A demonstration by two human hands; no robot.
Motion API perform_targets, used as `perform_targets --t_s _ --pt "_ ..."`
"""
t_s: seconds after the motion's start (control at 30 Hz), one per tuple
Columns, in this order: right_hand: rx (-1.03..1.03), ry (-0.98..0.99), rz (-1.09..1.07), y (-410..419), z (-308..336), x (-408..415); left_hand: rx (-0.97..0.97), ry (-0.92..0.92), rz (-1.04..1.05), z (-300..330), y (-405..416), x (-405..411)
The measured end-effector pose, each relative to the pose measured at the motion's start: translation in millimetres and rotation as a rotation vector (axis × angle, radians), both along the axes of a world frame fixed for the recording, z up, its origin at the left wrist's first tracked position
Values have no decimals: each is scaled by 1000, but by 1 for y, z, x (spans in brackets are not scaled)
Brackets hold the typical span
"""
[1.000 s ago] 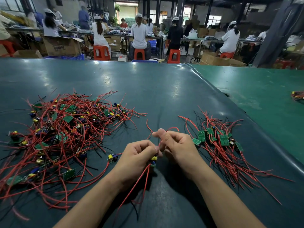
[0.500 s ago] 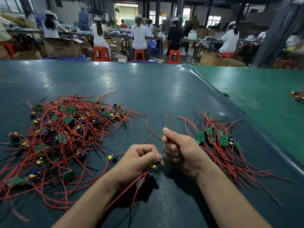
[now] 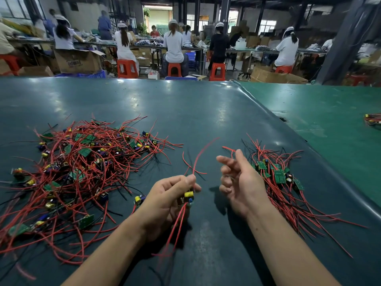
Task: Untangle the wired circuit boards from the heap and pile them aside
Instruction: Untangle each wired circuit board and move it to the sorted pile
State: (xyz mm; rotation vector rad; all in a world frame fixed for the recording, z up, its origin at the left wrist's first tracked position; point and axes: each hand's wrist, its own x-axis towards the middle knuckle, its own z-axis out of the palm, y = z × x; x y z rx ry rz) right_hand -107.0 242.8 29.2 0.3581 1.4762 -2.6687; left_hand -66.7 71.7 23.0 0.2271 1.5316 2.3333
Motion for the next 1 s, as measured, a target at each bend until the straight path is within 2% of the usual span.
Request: perform_targets --t_s 0.13,0.27,0.4,0.57,0.7,1.0 --pt "309 106 93 -15 -2 11 201 -26 107 2 0 -3" --pt "388 246 320 -26 -1 23 295 12 255 2 -2 -8" --pt "317 313 317 -25 2 25 239 47 318 0 -2 -8" --pt "273 347 271 -23 1 23 184 0 377 0 -1 -7" --pt "239 362 294 -24 0 23 141 -16 354 1 -1 -7" --pt "277 396 383 -23 0 26 118 -30 374 -2 -3 -8"
